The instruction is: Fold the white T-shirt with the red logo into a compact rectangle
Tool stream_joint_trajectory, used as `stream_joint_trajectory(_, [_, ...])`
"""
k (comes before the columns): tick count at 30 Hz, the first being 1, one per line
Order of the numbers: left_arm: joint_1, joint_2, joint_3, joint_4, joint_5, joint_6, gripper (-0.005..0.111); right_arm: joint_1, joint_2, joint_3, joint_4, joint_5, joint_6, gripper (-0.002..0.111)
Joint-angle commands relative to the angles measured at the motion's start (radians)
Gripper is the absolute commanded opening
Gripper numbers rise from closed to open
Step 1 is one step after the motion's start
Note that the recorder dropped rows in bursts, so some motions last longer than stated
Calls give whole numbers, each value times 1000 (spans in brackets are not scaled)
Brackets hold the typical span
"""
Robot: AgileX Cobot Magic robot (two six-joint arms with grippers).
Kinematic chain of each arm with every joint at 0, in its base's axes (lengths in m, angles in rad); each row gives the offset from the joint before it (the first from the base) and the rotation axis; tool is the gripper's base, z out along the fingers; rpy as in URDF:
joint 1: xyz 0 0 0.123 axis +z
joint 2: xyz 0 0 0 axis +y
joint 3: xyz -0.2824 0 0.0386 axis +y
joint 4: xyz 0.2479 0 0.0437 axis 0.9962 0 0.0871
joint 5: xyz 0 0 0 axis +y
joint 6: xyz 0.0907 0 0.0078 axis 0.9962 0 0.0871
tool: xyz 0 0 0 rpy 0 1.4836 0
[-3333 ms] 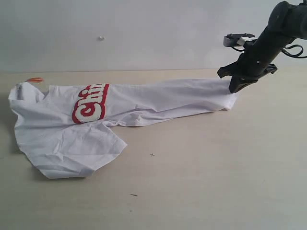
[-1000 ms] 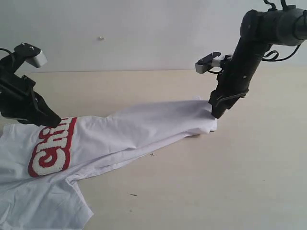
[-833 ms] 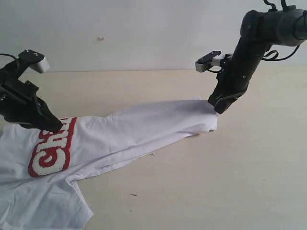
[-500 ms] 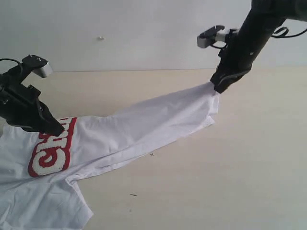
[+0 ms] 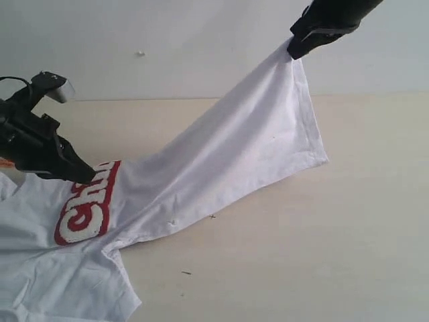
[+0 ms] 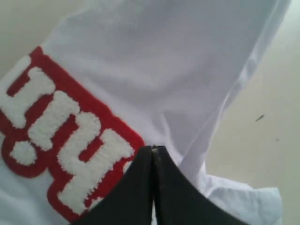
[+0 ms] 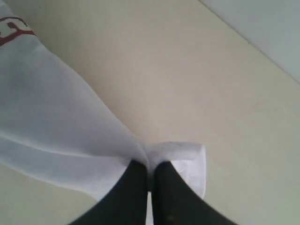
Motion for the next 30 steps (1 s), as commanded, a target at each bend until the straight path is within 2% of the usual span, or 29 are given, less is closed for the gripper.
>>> stream_joint_trajectory(1, [-17,-5,-27,-187,77,157,0,-1,23,1,6,-7,10,0])
stream_joint_trajectory(3, [-53,-5,-34,-341,116,303,0,-1,25,1,6,8,10,0])
stream_joint_trajectory(6, [-135,5,-34,-485,61,464,0,-1,28,1,-14,55,14,0])
stream_joint_trajectory(9, [-238,39,-34,-472,-86,488,0,-1,45,1,-97,99,68,0])
stream_joint_trajectory(12, [-291,62,-34,-405,-195,481,0,-1,81,1,-239,18,184,0])
stream_joint_trajectory(15, [-299,67,-34,-397,-252,478,0,-1,120,1,-399,-110,298,0])
stream_joint_trajectory(18, [-292,67,-34,-399,-312,478,0,-1,161,1,-435,-146,318,5])
stream_joint_trajectory(21, [-286,67,-34,-399,-385,478,0,-1,203,1,-435,-149,316,20])
stream_joint_trajectory(26, [-271,67,-34,-399,-427,478,0,-1,249,1,-458,-159,313,53])
stream_joint_trajectory(28, [-260,67,-34,-399,-432,452,0,-1,249,1,-509,-204,352,58])
stream_joint_trajectory(30, [-246,67,-34,-395,-420,433,0,-1,242,1,-525,-237,421,58])
